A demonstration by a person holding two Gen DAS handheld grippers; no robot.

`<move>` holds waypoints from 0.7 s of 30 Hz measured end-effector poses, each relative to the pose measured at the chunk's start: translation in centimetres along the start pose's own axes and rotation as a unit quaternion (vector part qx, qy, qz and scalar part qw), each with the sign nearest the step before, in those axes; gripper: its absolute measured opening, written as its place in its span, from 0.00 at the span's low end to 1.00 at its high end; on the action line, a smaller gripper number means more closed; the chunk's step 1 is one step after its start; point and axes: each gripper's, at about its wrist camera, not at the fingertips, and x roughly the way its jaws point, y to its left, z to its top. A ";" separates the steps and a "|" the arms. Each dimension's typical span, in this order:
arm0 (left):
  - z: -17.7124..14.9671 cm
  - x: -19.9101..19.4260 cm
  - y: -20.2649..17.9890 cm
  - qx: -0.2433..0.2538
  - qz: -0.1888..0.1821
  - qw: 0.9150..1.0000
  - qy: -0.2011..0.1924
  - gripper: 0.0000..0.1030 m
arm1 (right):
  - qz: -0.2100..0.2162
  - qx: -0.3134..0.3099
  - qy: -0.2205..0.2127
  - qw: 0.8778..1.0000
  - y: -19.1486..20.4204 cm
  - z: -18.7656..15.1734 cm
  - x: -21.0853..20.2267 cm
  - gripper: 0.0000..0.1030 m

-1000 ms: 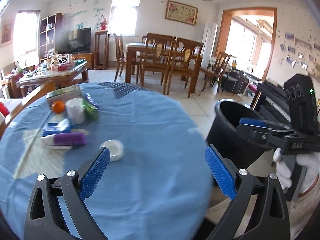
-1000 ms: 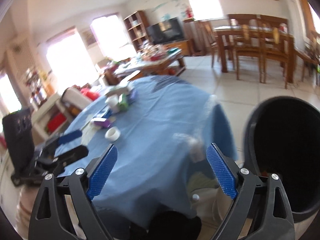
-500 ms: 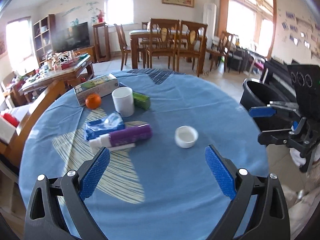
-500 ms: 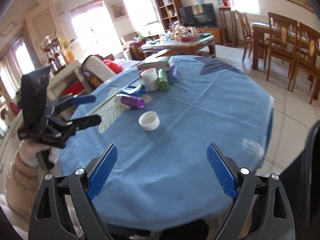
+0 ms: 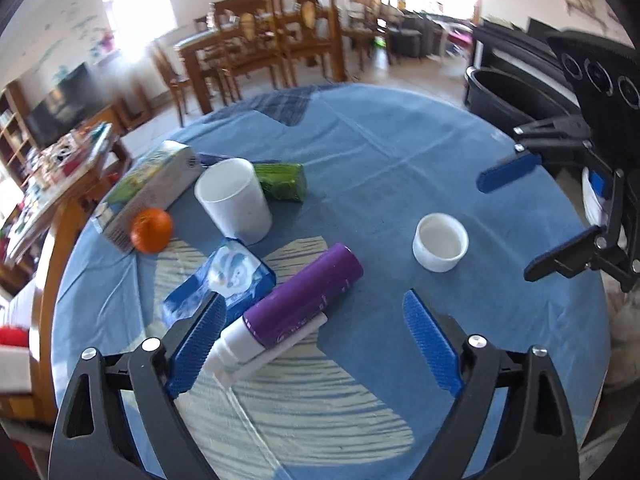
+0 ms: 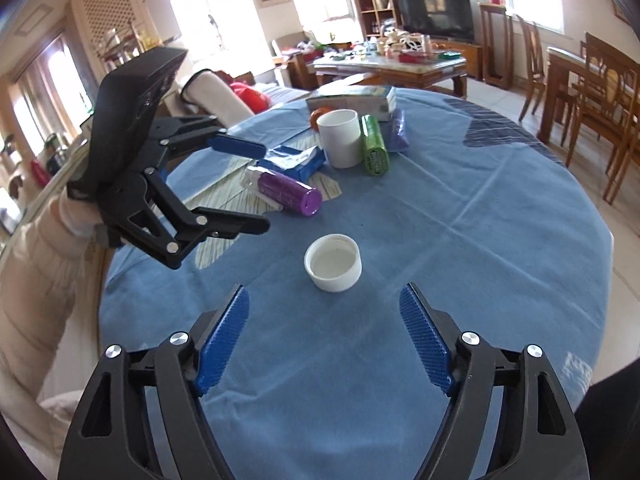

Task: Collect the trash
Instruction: 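Grasp the purple spray bottle with the left tool while the right tool grasps the white lid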

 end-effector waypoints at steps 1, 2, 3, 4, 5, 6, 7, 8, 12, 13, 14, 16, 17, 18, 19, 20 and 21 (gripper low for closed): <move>-0.1 0.3 0.1 0.003 -0.007 1.000 0.005 0.79 | 0.000 -0.002 0.002 1.000 0.0 0.1 0.2 0.74; 0.0 0.6 0.2 0.005 -0.014 1.000 0.011 0.75 | 0.001 -0.006 0.007 1.000 0.0 0.3 0.5 0.74; 0.0 0.7 0.3 0.007 -0.015 1.000 0.012 0.74 | 0.000 -0.008 0.010 1.000 0.0 0.4 0.7 0.72; -0.1 0.7 0.5 0.008 -0.019 1.000 0.010 0.71 | 0.000 -0.011 0.014 1.000 0.0 0.6 1.0 0.72; -0.1 0.7 0.5 0.006 -0.022 1.000 0.010 0.66 | -0.001 -0.015 0.019 1.000 0.1 0.7 1.3 0.70; -0.1 0.6 0.7 0.001 -0.025 1.000 0.010 0.64 | -0.002 -0.019 0.023 1.000 0.2 0.8 1.6 0.70; -0.1 0.7 0.9 -0.005 -0.026 1.000 0.011 0.61 | -0.004 -0.021 0.026 0.999 0.3 0.9 1.8 0.70; -0.1 0.7 1.0 -0.008 -0.028 1.000 0.011 0.59 | -0.006 -0.023 0.029 0.999 0.3 1.0 2.0 0.70; -0.8 0.7 0.3 -0.011 -0.043 0.999 0.020 0.52 | -0.016 -0.023 0.034 0.999 0.3 1.4 2.5 0.68; -0.8 0.7 0.4 -0.019 -0.052 0.998 0.019 0.48 | -0.018 -0.021 0.037 0.999 0.2 1.5 2.7 0.67; -0.9 0.6 0.4 -0.025 -0.052 0.998 0.018 0.48 | -0.020 -0.019 0.039 0.999 0.1 1.5 2.8 0.66; -1.0 0.6 0.2 -0.033 -0.046 0.998 0.015 0.48 | -0.024 -0.018 0.040 0.999 -0.1 1.7 3.0 0.64; -0.9 0.6 0.2 -0.040 -0.042 0.998 0.014 0.48 | -0.025 -0.018 0.041 0.999 -0.1 1.8 3.1 0.63; -1.0 0.6 0.2 -0.050 -0.035 0.998 0.013 0.47 | -0.026 -0.019 0.043 0.999 -0.1 1.9 3.3 0.60; -0.9 0.7 0.3 -0.058 -0.031 0.998 0.013 0.40 | -0.028 -0.020 0.045 0.998 -0.1 2.0 3.5 0.58; -0.8 0.6 0.5 -0.070 -0.025 0.997 0.013 0.33 | -0.030 -0.021 0.046 0.998 -0.2 2.1 3.7 0.56; -0.9 0.5 0.7 -0.086 -0.024 0.996 0.011 0.30 | -0.032 -0.021 0.048 0.998 -0.2 2.1 3.8 0.50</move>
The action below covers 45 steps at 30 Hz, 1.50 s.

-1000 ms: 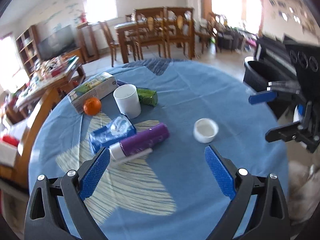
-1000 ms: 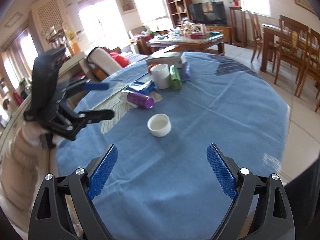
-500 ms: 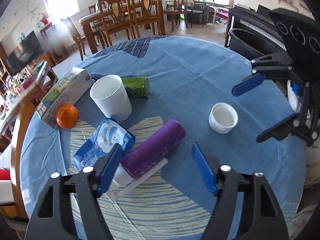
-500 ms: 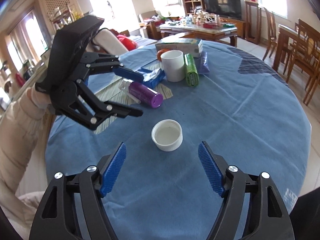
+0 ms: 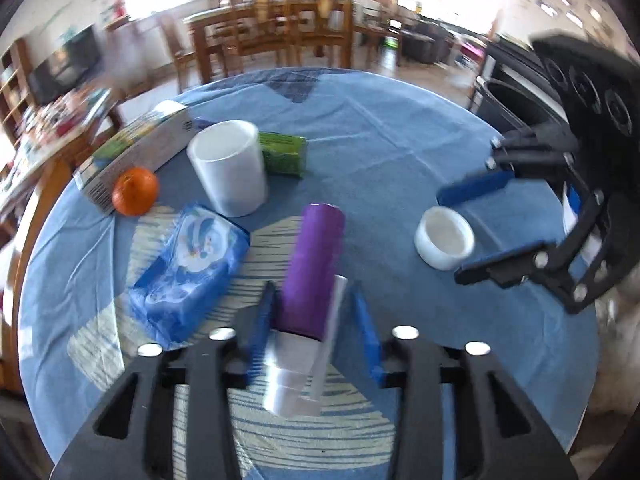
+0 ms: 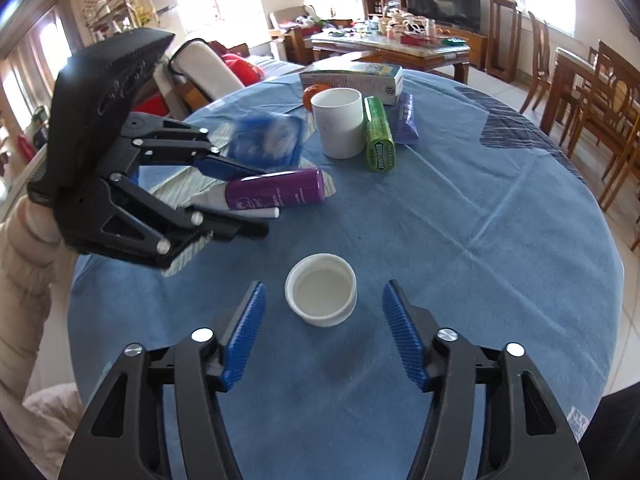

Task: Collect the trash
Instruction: 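Grasp the purple spray bottle with the left tool while the right tool grasps the white lid, then carry the purple bottle and white lid over the black bin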

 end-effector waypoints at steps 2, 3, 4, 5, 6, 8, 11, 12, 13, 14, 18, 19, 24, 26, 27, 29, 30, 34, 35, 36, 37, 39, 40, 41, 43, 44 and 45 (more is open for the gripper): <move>-0.3 -0.2 0.6 -0.038 -0.008 0.999 -0.010 0.26 | -0.005 -0.003 0.000 1.000 0.0 0.1 0.2 0.45; -0.4 -0.3 0.7 -0.045 -0.008 0.999 -0.013 0.26 | -0.005 -0.004 0.000 1.000 0.0 0.1 0.2 0.42; -0.6 -0.4 0.6 -0.052 -0.006 0.999 -0.015 0.26 | -0.005 -0.005 0.000 1.000 -0.1 0.1 0.2 0.40; -0.6 -0.6 0.6 -0.055 -0.004 0.998 -0.016 0.25 | -0.005 -0.006 -0.001 1.000 0.0 0.1 0.2 0.37; -0.8 -0.8 0.5 -0.058 -0.002 0.998 -0.019 0.24 | -0.005 -0.004 -0.001 1.000 -0.1 0.1 0.2 0.37; -1.0 -1.3 0.0 -0.064 0.001 0.998 -0.026 0.24 | -0.004 0.000 -0.003 1.000 -0.2 0.0 0.1 0.37; -1.4 -2.2 -0.7 -0.070 0.017 0.997 -0.040 0.24 | -0.003 0.009 -0.011 1.000 -0.4 -0.3 -0.5 0.37; -1.4 -2.6 -0.9 -0.073 0.022 0.996 -0.045 0.24 | -0.002 0.012 -0.014 1.000 -0.4 -0.5 -0.8 0.37; -1.6 -3.2 -1.1 -0.078 0.026 0.995 -0.052 0.24 | -0.001 0.014 -0.018 1.000 -0.4 -0.6 -1.1 0.37; -1.7 -3.7 -1.3 -0.082 0.030 0.994 -0.058 0.24 | 0.002 0.018 -0.024 1.000 -0.4 -0.9 -1.6 0.37; -1.7 -6.3 -3.5 -0.094 0.061 0.989 -0.092 0.24 | 0.014 0.032 -0.050 0.998 -0.5 -1.8 -3.6 0.37; -1.6 -6.9 -4.1 -0.095 0.068 0.988 -0.099 0.24 | 0.017 0.037 -0.059 0.997 -0.6 -2.2 -4.4 0.37; -0.9 -9.1 -7.9 -0.084 0.087 0.984 -0.130 0.24 | 0.021 0.064 -0.102 0.993 -1.6 -4.0 -8.4 0.37; -0.2 -9.6 -9.8 -0.078 0.088 0.983 -0.144 0.24 | 0.019 0.076 -0.116 0.990 -2.2 -4.8 -10.1 0.37; 0.2 -9.8 -10.9 -0.074 0.088 0.982 -0.152 0.24 | 0.018 0.083 -0.124 0.989 -2.7 -5.4 -11.1 0.37; 0.7 -9.9 -12.4 -0.070 0.083 0.981 -0.162 0.24 | 0.014 0.092 -0.134 0.987 -3.4 -6.2 -12.6 0.37; 1.1 -9.8 -13.5 -0.067 0.077 0.981 -0.167 0.24 | 0.011 0.097 -0.140 0.985 -3.9 -6.8 -13.5 0.37; 2.4 -9.0 -16.7 -0.051 0.063 0.981 -0.174 0.24 | -0.004 0.115 -0.163 0.980 -5.6 -9.3 -17.2 0.37; 2.9 -8.9 -17.7 -0.049 0.058 0.981 -0.176 0.24 | -0.008 0.120 -0.169 0.978 -5.9 -10.0 -18.0 0.37; 3.4 -8.6 -18.6 -0.045 0.052 0.981 -0.179 0.24 | -0.012 0.126 -0.174 0.977 -6.3 -10.5 -18.6 0.37; 3.7 -8.3 -19.3 -0.041 0.046 0.982 -0.180 0.24 | -0.016 0.131 -0.179 0.975 -6.8 -11.0 -19.3 0.37; 4.3 -7.9 -20.5 -0.035 0.037 0.982 -0.181 0.24 | -0.026 0.147 -0.190 0.970 -8.0 -12.5 -20.9 0.37; 4.8 -7.5 -21.3 -0.030 0.032 0.982 -0.182 0.24 | -0.030 0.153 -0.194 0.969 -8.4 -13.0 -21.4 0.37; 5.2 -7.1 -21.9 -0.025 0.026 0.983 -0.181 0.24 | -0.033 0.162 -0.199 0.966 -9.1 -13.8 -22.0 0.37; 5.9 -6.4 -23.3 -0.016 0.015 0.983 -0.181 0.24 | -0.040 0.180 -0.207 0.961 -10.4 -15.3 -23.2 0.37; 6.1 -6.0 -24.1 -0.012 0.009 0.984 -0.180 0.24 | -0.044 0.187 -0.210 0.959 -10.9 -16.0 -23.7 0.37; 6.6 -5.6 -25.0 -0.007 0.002 0.984 -0.179 0.24 | -0.048 0.194 -0.213 0.956 -11.5 -16.7 -24.2 0.37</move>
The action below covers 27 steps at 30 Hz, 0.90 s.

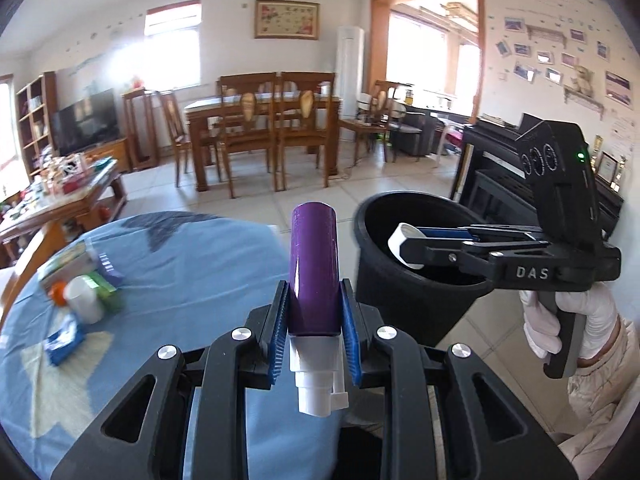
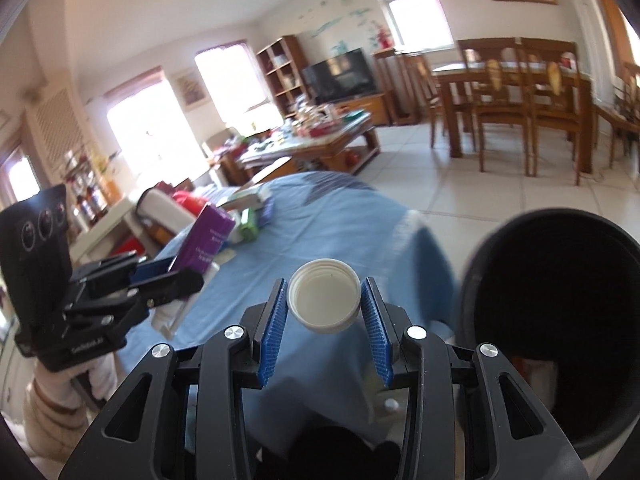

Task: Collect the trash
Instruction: 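Carry the purple bottle and white lid over the black bin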

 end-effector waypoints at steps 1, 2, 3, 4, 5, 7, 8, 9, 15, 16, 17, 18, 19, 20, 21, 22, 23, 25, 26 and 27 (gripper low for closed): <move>0.1 0.4 -0.5 0.003 -0.004 1.000 0.001 0.24 | -0.003 0.005 -0.002 1.000 -0.7 -0.1 -0.4 0.37; 0.2 0.8 -1.0 0.005 -0.009 1.000 0.002 0.24 | -0.009 0.013 -0.005 1.000 -1.6 -0.4 -1.0 0.37; 0.3 1.2 -1.5 0.007 -0.014 1.000 0.002 0.24 | -0.013 0.021 -0.008 1.000 -2.4 -0.5 -1.5 0.37; 0.5 1.7 -2.2 0.010 -0.020 1.000 0.003 0.24 | -0.017 0.027 -0.010 0.999 -3.2 -0.7 -2.0 0.37; 0.6 2.1 -2.6 0.012 -0.024 1.000 0.005 0.24 | -0.020 0.032 -0.013 0.999 -3.9 -0.9 -2.4 0.37; 0.9 2.9 -3.4 0.014 -0.034 0.999 0.005 0.24 | -0.027 0.042 -0.016 0.999 -5.2 -1.1 -3.1 0.37; 1.0 3.3 -3.7 0.015 -0.039 0.999 0.006 0.24 | -0.031 0.048 -0.018 0.998 -6.0 -1.3 -3.4 0.37; 1.2 3.8 -4.1 0.015 -0.044 0.999 0.007 0.24 | -0.034 0.052 -0.020 0.998 -6.6 -1.5 -3.8 0.37; 1.8 6.2 -6.2 0.015 -0.072 0.997 0.013 0.24 | -0.049 0.080 -0.028 0.995 -9.5 -2.7 -5.5 0.37; 1.9 6.5 -6.5 0.015 -0.075 0.997 0.014 0.24 | -0.051 0.082 -0.028 0.995 -9.9 -2.9 -5.6 0.37; 2.0 7.0 -6.7 0.014 -0.079 0.997 0.015 0.24 | -0.054 0.086 -0.029 0.994 -10.4 -3.1 -5.9 0.37; 2.1 7.5 -6.9 0.014 -0.085 0.996 0.016 0.24 | -0.058 0.090 -0.030 0.994 -10.9 -3.3 -6.1 0.37; 2.2 8.0 -7.1 0.012 -0.090 0.996 0.017 0.24 | -0.062 0.092 -0.031 0.993 -11.1 -3.5 -6.3 0.37; 2.3 8.3 -7.2 0.010 -0.094 0.995 0.018 0.24 | -0.066 0.095 -0.031 0.993 -11.5 -3.7 -6.4 0.37; 2.4 9.0 -7.4 0.008 -0.101 0.995 0.022 0.24 | -0.070 0.099 -0.031 0.992 -12.0 -3.9 -6.6 0.37; 2.4 9.3 -7.4 0.005 -0.105 0.994 0.024 0.24 | -0.072 0.102 -0.032 0.992 -12.4 -3.9 -6.6 0.37; 2.5 9.8 -7.5 0.002 -0.109 0.994 0.026 0.24 | -0.075 0.107 -0.032 0.991 -12.8 -4.1 -6.7 0.37; 2.7 10.9 -7.8 0.000 -0.117 0.993 0.032 0.24 | -0.086 0.115 -0.033 0.989 -13.7 -4.6 -6.8 0.37; 2.5 11.2 -7.8 -0.001 -0.119 0.992 0.034 0.24 | -0.092 0.117 -0.034 0.988 -14.0 -4.8 -6.9 0.37; 2.6 11.9 -8.0 -0.002 -0.122 0.992 0.038 0.24 | -0.096 0.120 -0.034 0.988 -14.2 -5.0 -6.9 0.37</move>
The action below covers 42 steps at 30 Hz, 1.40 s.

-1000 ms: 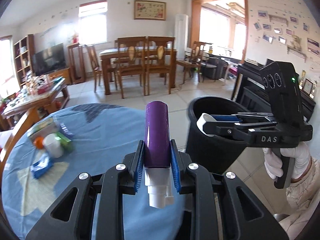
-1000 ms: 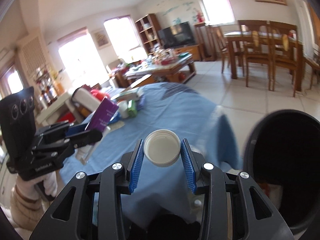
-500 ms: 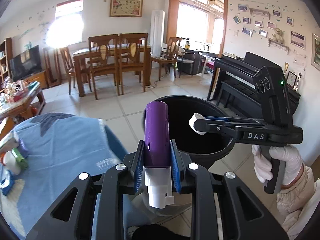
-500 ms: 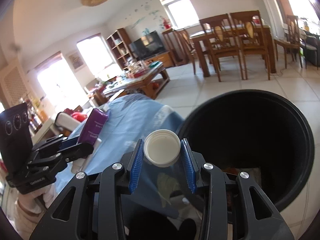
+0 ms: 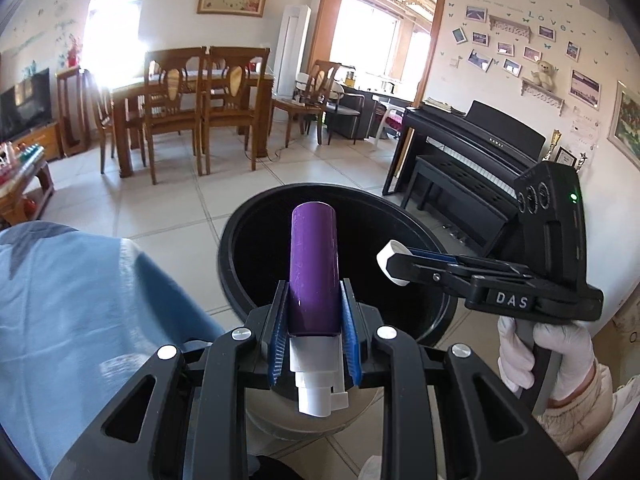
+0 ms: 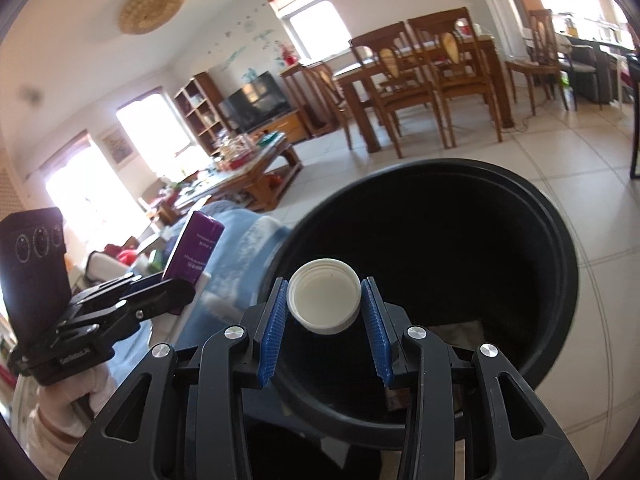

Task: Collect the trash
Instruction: 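Carry the purple bottle and white lid over the black bin, then open both tools to drop the bottle and lid into the bin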

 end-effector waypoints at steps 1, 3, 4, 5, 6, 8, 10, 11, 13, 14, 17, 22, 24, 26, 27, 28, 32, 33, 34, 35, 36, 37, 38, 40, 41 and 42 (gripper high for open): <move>0.1 0.4 -0.1 -0.001 -0.002 1.000 0.002 0.24 | -0.002 0.004 0.000 1.000 -0.5 -0.1 0.0 0.37; 0.4 1.5 -0.4 -0.002 -0.007 1.000 0.006 0.24 | -0.006 0.009 0.001 1.000 -0.9 -0.4 0.1 0.37; 0.5 1.9 -0.5 -0.001 -0.008 1.000 0.008 0.24 | -0.009 0.009 0.002 1.000 -1.1 -0.5 0.2 0.37; 0.7 2.4 -0.8 0.001 -0.009 1.000 0.009 0.24 | -0.014 0.009 0.002 1.000 -1.3 -0.7 0.1 0.37; 0.9 2.8 -1.0 0.003 -0.009 1.000 0.012 0.24 | -0.016 0.009 0.002 1.000 -1.3 -1.0 0.1 0.37; 1.3 3.8 -1.3 0.009 -0.009 1.000 0.015 0.24 | -0.022 0.009 0.001 1.000 -1.6 -1.2 0.0 0.37; 1.8 4.6 -1.5 0.015 -0.006 1.000 0.018 0.24 | -0.026 0.010 0.000 1.000 -2.0 -1.4 0.0 0.37; 1.9 5.0 -1.6 0.017 -0.006 1.000 0.019 0.24 | -0.030 0.010 0.000 1.000 -2.2 -1.5 -0.1 0.37; 1.9 5.6 -1.8 0.019 -0.007 1.000 0.024 0.24 | -0.034 0.011 -0.002 0.999 -2.6 -1.5 -0.1 0.37; 1.9 5.9 -1.8 0.020 -0.007 0.999 0.025 0.24 | -0.036 0.013 -0.002 0.999 -2.8 -1.6 -0.2 0.37; 1.6 6.9 -1.8 0.021 -0.008 0.999 0.034 0.24 | -0.042 0.015 -0.002 0.999 -3.1 -1.6 -0.1 0.37; 1.4 7.8 -2.0 0.020 -0.007 0.999 0.044 0.24 | -0.048 0.013 -0.001 0.999 -3.3 -1.5 0.3 0.37; 1.4 7.9 -1.9 0.020 -0.006 0.999 0.047 0.24 | -0.048 0.014 -0.001 0.999 -3.3 -1.5 0.5 0.37; 1.3 8.1 -1.9 0.020 -0.007 0.999 0.050 0.24 | -0.048 0.015 0.000 0.999 -3.4 -1.6 0.6 0.37; 1.2 8.1 -1.9 0.020 -0.007 0.998 0.051 0.24 | -0.049 0.014 -0.001 0.999 -3.3 -1.5 0.6 0.37; 1.2 8.2 -1.9 0.021 -0.007 0.998 0.051 0.24 | -0.049 0.014 -0.002 0.999 -3.4 -1.5 0.7 0.37; 0.9 8.4 -1.8 0.020 -0.007 0.998 0.055 0.24 | -0.050 0.014 -0.002 0.999 -3.1 -1.4 0.8 0.37; 0.9 8.4 -1.7 0.019 -0.007 0.998 0.057 0.24 | -0.050 0.014 -0.002 0.999 -3.2 -1.3 0.8 0.37; 0.9 8.5 -1.8 0.018 -0.008 0.998 0.058 0.25 | -0.050 0.014 -0.002 0.999 -3.2 -1.3 0.8 0.37; 1.0 8.6 -1.8 0.018 -0.007 0.998 0.059 0.25 | -0.050 0.014 -0.001 0.999 -3.2 -1.3 0.8 0.37; 1.0 8.6 -1.8 0.019 -0.007 0.998 0.059 0.25 | -0.050 0.014 -0.001 0.999 -3.2 -1.3 0.8 0.37; 0.9 8.6 -1.8 0.018 -0.007 0.998 0.060 0.25 | -0.050 0.015 -0.001 0.999 -3.1 -1.3 0.9 0.37; 0.9 8.5 -1.9 0.018 -0.007 0.998 0.060 0.25 | -0.049 0.016 -0.001 0.999 -3.4 -1.3 0.7 0.37; 0.9 8.4 -1.7 0.019 -0.008 0.998 0.062 0.25 | -0.050 0.016 -0.001 0.999 -3.3 -1.4 0.8 0.37; 0.9 8.4 -1.7 0.020 -0.005 0.998 0.062 0.25 | -0.050 0.016 0.000 0.999 -3.2 -1.5 0.8 0.37; 0.8 8.4 -1.7 0.021 -0.005 0.998 0.062 0.25 | -0.049 0.016 0.000 0.999 -3.3 -1.4 0.7 0.37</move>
